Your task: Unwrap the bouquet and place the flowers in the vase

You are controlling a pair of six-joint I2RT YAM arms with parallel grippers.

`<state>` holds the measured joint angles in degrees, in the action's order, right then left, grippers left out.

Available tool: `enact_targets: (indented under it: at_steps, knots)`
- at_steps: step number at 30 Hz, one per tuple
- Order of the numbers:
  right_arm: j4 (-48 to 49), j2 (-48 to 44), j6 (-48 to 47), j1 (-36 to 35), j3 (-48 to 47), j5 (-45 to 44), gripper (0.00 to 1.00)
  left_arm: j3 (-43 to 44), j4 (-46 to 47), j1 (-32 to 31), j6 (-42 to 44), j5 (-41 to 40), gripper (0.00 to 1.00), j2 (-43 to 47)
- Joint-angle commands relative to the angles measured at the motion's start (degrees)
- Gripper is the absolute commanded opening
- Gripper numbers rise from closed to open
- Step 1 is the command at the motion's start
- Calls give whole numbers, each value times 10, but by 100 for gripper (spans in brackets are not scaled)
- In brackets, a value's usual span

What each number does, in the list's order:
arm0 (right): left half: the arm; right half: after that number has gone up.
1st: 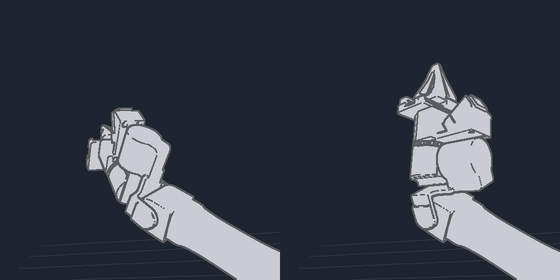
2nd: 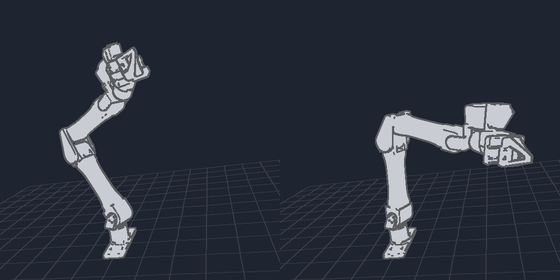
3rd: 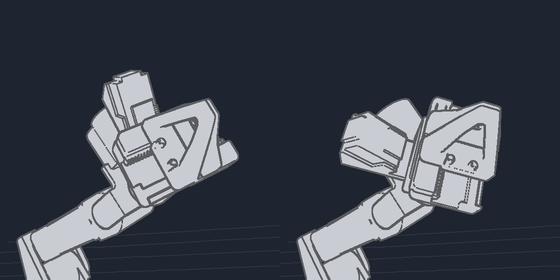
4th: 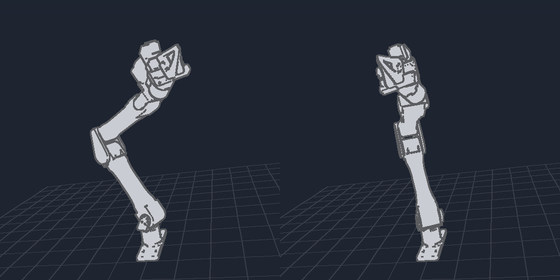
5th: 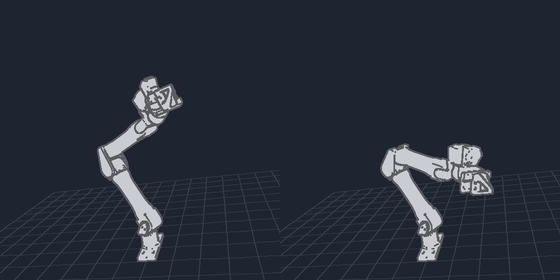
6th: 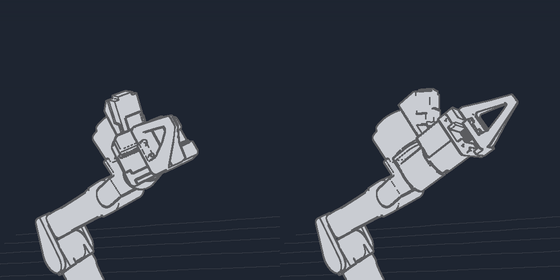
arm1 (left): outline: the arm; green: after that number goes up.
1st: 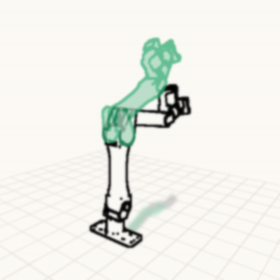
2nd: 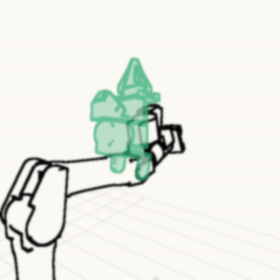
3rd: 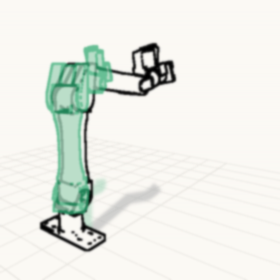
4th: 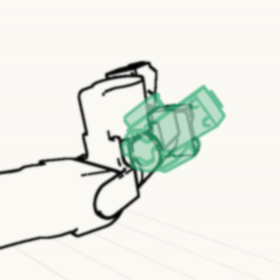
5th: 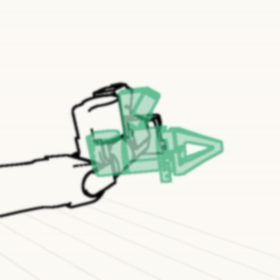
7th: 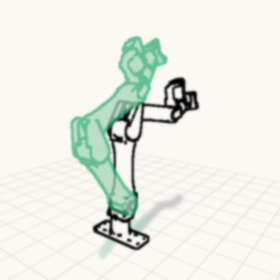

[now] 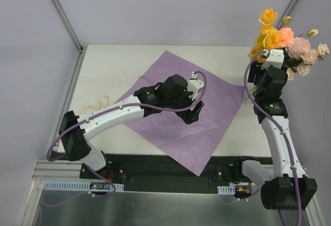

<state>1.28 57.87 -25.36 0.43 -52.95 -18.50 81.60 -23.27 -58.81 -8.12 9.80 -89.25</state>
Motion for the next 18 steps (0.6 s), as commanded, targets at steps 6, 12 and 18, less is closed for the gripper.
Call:
enact_targets:
  at_steps: [6, 12, 18]
  knots:
    - [-126, -50, 53, -3, -77, -61, 79, -3, 6, 3, -2, 4, 82, 15]
    - [-194, -70, 109, -3, -93, -66, 82, -4, 6, 3, 3, -9, 82, 10]
    - [-314, -99, 204, -60, -104, -24, 98, -8, 7, 4, 11, -49, 83, 34]
